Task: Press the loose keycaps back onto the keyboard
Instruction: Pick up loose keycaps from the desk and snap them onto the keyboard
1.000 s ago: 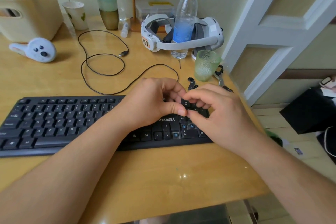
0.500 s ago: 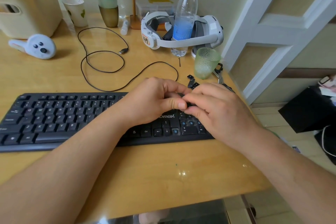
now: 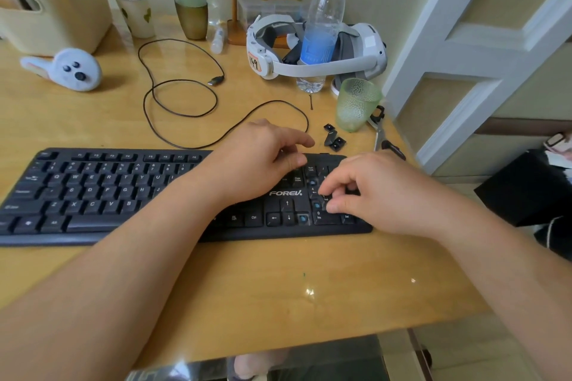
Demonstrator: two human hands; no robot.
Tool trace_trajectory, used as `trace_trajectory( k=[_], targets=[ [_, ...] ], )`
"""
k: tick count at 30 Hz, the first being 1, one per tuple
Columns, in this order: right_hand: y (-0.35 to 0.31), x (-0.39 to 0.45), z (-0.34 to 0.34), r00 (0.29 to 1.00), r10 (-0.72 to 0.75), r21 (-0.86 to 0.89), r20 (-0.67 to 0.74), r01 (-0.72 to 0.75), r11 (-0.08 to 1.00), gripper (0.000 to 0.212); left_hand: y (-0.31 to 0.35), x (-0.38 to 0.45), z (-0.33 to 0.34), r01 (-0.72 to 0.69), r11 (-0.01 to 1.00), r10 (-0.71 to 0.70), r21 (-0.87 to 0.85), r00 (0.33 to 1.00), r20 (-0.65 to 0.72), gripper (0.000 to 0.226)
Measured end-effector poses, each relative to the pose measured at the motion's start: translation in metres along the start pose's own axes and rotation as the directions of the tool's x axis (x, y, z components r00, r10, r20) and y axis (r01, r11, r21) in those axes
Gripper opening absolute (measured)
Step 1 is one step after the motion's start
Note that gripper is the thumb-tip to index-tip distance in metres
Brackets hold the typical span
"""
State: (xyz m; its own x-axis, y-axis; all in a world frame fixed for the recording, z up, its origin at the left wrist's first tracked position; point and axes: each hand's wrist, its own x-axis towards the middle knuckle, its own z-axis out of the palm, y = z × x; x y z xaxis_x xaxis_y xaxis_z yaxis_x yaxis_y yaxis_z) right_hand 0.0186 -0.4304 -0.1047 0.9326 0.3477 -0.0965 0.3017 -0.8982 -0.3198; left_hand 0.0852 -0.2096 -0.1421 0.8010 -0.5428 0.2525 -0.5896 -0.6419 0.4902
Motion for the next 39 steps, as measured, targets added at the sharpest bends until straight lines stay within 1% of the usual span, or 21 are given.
trace_trajectory(
  k=[5, 8, 12, 14, 17, 19, 22, 27, 31, 35, 39],
  targets=[
    [-0.009, 0.005, 0.001, 0.996, 0.083, -0.007, 0.020, -0.083, 0.996, 0.021, 0.000, -0.001, -0.001, -0.068, 0.997, 0.067, 0.047, 0.997, 0.032, 0.037],
    [-0.015, 0.007, 0.002, 0.992, 0.122, -0.029, 0.022, -0.121, 0.992, 0.020, 0.001, -0.002, -0.001, -0.066, 0.998, 0.064, 0.023, 0.994, 0.090, 0.044],
    [-0.024, 0.006, 0.003, 0.991, 0.134, -0.071, 0.002, -0.134, 0.988, 0.018, 0.004, -0.004, -0.003, -0.077, 0.997, 0.078, -0.013, 0.985, 0.154, 0.057],
    [-0.024, 0.006, 0.004, 0.990, 0.143, -0.069, -0.001, -0.143, 0.987, 0.015, 0.006, -0.004, -0.002, -0.087, 0.996, 0.089, -0.021, 0.985, 0.145, 0.061],
    [-0.024, 0.006, 0.004, 0.988, 0.156, -0.052, -0.010, -0.156, 0.986, 0.013, 0.008, -0.004, 0.001, -0.114, 0.993, 0.114, -0.007, 0.986, 0.118, 0.060],
    [-0.023, 0.007, 0.005, 0.987, 0.162, -0.030, -0.019, -0.163, 0.986, 0.011, 0.008, -0.004, 0.002, -0.108, 0.994, 0.107, 0.000, 0.988, 0.107, 0.062],
    [-0.021, 0.006, 0.007, 0.985, 0.168, -0.007, -0.023, -0.168, 0.986, 0.003, 0.007, -0.004, 0.002, -0.098, 0.995, 0.097, 0.011, 0.992, 0.085, 0.065],
    [-0.023, 0.004, 0.011, 0.981, 0.183, 0.046, -0.060, -0.180, 0.983, 0.006, 0.008, -0.004, 0.001, -0.093, 0.996, 0.092, 0.002, 0.991, 0.093, 0.068],
    [-0.023, 0.007, 0.009, 0.980, 0.197, 0.085, -0.014, -0.195, 0.977, 0.015, 0.008, -0.004, 0.000, -0.082, 0.996, 0.084, -0.018, 0.989, 0.118, 0.070],
    [-0.022, 0.006, 0.005, 0.978, 0.210, 0.081, 0.014, -0.210, 0.974, 0.012, 0.008, -0.004, 0.000, -0.080, 0.997, 0.081, -0.014, 0.988, 0.128, 0.071],
    [-0.021, 0.009, 0.003, 0.974, 0.223, 0.121, 0.023, -0.224, 0.967, 0.014, 0.009, -0.004, 0.000, -0.081, 0.997, 0.080, 0.000, 0.989, 0.125, 0.074]
  ],
)
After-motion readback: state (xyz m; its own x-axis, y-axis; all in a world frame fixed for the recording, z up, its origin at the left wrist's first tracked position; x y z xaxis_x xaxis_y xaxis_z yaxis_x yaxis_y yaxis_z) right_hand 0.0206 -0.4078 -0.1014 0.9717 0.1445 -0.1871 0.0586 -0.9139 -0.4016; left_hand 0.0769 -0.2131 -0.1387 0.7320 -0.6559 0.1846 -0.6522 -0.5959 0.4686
